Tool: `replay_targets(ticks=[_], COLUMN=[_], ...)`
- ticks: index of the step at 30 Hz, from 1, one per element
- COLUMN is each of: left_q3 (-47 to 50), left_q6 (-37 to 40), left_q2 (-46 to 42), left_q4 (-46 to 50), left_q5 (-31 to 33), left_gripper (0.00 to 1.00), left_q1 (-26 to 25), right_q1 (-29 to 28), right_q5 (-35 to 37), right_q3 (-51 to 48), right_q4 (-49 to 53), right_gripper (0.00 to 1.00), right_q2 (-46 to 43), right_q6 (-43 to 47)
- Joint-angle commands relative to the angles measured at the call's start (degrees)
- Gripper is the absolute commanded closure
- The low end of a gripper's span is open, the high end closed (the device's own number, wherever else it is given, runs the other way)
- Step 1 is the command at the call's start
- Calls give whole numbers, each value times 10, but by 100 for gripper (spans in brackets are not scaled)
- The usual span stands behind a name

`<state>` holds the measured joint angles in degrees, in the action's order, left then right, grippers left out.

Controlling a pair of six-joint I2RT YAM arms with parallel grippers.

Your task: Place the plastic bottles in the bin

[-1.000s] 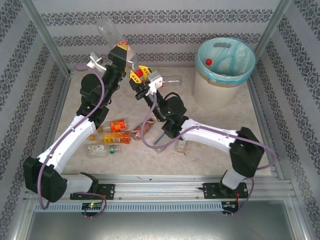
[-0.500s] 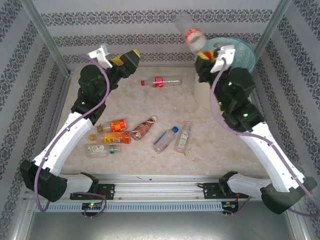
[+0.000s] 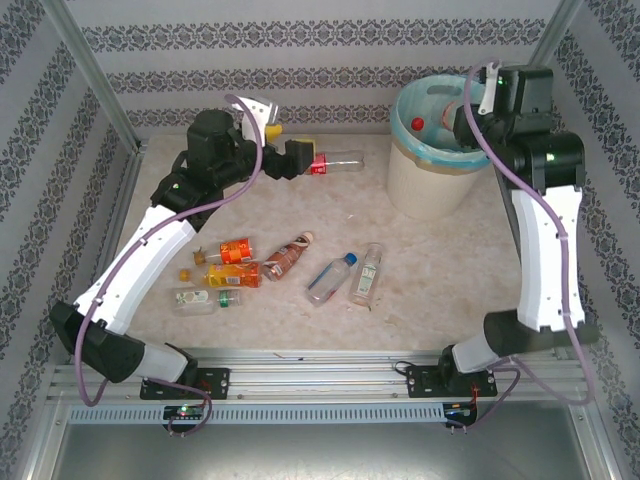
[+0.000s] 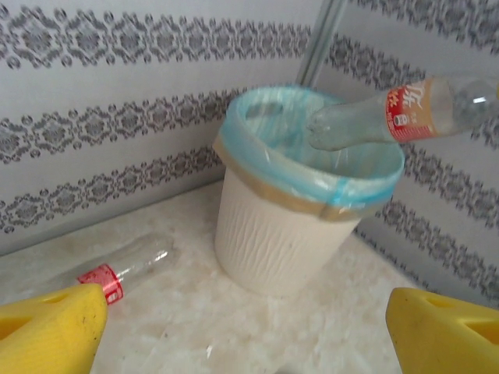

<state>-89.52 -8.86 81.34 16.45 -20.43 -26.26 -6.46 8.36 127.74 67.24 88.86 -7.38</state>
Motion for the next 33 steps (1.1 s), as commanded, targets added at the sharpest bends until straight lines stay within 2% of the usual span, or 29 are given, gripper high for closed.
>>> replay_targets(ticks=[1,5,8,21,33], left_q3=[-16,-18,-16,-15,-8], left_q6=[57,71,77,87,83], left_q2=[9,13,12,20,21], left_q4=[55,68,68,70,65], left_q5=[-7,-6,-2,1,1], left_gripper=[7,7,7,6,6], left_q1=[-11,-15,-16,-17,-17], right_q1=[8,19,27,78,92], right_q5=[30,44,41,-17,-56], right_q3=[77,176,206,210,216], right_q4=[126,200,228,226,218], right_gripper=[100,100,100,100,100], right_q2=[54,140,182,281,358], right_q6=[3,6,9,14,16])
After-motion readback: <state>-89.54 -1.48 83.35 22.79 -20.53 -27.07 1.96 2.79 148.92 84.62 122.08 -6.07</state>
